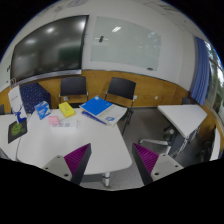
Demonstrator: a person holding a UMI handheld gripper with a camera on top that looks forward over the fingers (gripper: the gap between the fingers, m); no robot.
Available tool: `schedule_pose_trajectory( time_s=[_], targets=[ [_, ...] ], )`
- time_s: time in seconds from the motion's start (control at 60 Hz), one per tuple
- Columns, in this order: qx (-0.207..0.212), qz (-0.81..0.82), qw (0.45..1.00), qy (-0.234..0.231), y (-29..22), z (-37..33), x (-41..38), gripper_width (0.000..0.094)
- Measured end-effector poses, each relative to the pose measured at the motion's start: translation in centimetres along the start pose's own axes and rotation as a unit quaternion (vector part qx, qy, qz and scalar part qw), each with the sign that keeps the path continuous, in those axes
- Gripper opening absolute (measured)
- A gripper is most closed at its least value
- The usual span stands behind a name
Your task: Unplug charger
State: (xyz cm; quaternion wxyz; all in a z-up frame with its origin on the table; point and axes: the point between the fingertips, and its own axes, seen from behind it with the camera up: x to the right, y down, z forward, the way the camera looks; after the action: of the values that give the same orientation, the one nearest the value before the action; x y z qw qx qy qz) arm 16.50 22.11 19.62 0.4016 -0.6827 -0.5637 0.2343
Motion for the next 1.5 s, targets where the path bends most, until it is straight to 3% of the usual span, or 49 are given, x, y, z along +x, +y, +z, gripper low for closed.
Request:
schedule_pose_trajectory(
  time_s=[0.5,1.15,1.25,1.267,1.333,1.433,1.5],
  targets=[
    [0.026,-0.046,0.989,-0.14,-0.4,5.2,-26.8,0.0856],
    [0.089,-0.021,0.987,-0.135,-4.9,25.6,-37.7,0.0854],
    [0.081,-0.02,0.987,-0.136,-4.7,27.1,-38.1,0.086],
    [0.075,-0.017,0.987,-0.138,-4.4,27.3,-38.2,0.0845],
    [0.078,-0.009,0.99,-0.114,-4.8,28.0,-37.0,0.0529],
    [0.074,-0.016,0.989,-0.124,-5.4,27.9,-36.9,0.0442],
    [0.16,-0.002,0.978,-0.131,-11.9,25.0,-35.9,0.0429]
  ],
)
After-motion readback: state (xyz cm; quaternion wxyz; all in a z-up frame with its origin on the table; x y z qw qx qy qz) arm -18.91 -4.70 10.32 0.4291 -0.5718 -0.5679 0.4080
